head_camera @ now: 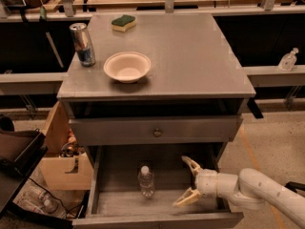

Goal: Pick water bottle from middle drawer and place on counter

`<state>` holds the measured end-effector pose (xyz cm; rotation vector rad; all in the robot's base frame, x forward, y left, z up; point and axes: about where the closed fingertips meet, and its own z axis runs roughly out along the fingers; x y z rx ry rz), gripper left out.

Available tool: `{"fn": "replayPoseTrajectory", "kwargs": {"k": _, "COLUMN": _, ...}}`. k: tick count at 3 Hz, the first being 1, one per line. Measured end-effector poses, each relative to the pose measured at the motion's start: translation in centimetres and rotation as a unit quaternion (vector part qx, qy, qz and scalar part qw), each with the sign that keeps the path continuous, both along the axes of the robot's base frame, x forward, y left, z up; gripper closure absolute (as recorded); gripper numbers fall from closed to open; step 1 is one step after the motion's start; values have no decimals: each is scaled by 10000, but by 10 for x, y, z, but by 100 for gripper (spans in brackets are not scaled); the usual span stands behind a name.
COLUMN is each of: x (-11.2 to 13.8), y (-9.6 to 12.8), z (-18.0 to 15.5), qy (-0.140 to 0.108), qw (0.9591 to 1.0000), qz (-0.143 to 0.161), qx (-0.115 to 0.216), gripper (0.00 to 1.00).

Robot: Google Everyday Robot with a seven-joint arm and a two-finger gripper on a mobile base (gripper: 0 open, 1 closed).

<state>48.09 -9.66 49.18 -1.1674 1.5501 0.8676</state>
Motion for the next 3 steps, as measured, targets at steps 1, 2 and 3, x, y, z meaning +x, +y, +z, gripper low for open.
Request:
{"fn": "replayPoseTrajectory", "kwargs": {"k": 1, "x": 0, "y": 0, "z": 0, "qy": -1, "qw": 10000, "qz": 2, "qx": 3, "gripper": 0}}
{"fn": "replayPoseTrajectory", "kwargs": {"k": 2, "x": -1, "y": 5, "z": 0, "qy": -51, "qw": 9999, "qz": 62, "qx": 124, "gripper": 0}}
{"fn": "replayPoseTrajectory", "kwargs": {"k": 3, "x": 8, "y": 33, "z": 1, "qy": -245, "qw": 9974, "qz": 427, "qx": 517, "gripper": 0}}
